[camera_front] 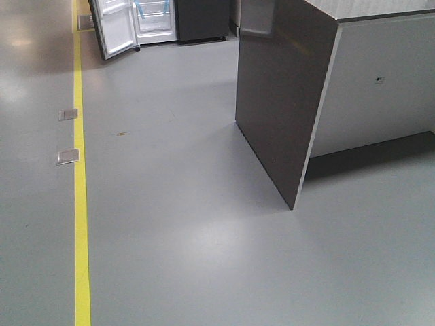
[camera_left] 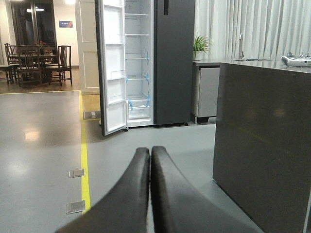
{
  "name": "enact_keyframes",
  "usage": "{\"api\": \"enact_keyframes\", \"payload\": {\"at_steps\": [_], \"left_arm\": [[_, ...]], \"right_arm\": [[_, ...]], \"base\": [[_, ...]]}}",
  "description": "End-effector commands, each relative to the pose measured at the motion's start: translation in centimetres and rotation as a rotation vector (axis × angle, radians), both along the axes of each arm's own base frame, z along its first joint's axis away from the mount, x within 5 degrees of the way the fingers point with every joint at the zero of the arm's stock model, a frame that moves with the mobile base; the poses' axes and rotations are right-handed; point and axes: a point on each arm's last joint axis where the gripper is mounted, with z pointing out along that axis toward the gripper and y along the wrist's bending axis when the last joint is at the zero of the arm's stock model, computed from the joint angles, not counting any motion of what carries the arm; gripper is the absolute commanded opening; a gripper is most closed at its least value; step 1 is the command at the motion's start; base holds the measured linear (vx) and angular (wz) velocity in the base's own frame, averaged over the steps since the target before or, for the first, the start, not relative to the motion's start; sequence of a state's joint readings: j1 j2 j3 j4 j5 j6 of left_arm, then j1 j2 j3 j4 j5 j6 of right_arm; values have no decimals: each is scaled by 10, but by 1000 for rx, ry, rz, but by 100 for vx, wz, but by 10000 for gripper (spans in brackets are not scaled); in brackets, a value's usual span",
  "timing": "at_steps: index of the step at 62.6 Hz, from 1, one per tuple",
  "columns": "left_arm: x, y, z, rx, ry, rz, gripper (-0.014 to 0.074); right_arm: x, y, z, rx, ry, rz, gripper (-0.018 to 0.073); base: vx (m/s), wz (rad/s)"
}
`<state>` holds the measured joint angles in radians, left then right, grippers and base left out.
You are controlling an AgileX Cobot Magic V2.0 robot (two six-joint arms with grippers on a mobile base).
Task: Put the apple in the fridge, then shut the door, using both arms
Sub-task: 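Drive the base away from the counter holding the apple in the right gripper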
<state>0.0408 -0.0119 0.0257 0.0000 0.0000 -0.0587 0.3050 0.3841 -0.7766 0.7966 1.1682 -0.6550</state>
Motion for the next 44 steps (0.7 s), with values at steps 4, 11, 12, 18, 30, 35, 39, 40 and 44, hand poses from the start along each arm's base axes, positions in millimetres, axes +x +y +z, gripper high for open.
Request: {"api": "enact_keyframes", "payload": {"at_steps": [4,11,12,18,30,35,39,40,44], "left_arm": [[-1,0,1,-19,-71,-3,-6],[-1,0,1,-19,-71,-3,-6],[-1,0,1,-19,-71,-3,-6],[-1,0,1,-19,-71,-3,-6],[-1,0,1,-19,-71,-3,-6],[-1,0,1,-19,-71,-3,-6],[-1,0,1,-19,-71,-3,-6],[-1,0,1,-19,-71,-3,-6],[-1,0,1,-19,-71,-3,-6]], "right_arm": [[1,2,14,75,-38,-12,419],[1,2,14,75,-38,-12,419],[1,2,14,75,-38,-12,419],[1,2,14,75,-38,-12,419],[1,2,14,75,-38,-12,419],[1,2,14,75,-38,-12,419],[1,2,14,75,-38,-12,419],[1,2,14,75,-38,-12,419],[1,2,14,76,-38,-11,419]], "base": [[13,0],[15,0],[15,-1],[15,-1],[17,0],[19,2],[19,1],[19,1],[20,2]]}}
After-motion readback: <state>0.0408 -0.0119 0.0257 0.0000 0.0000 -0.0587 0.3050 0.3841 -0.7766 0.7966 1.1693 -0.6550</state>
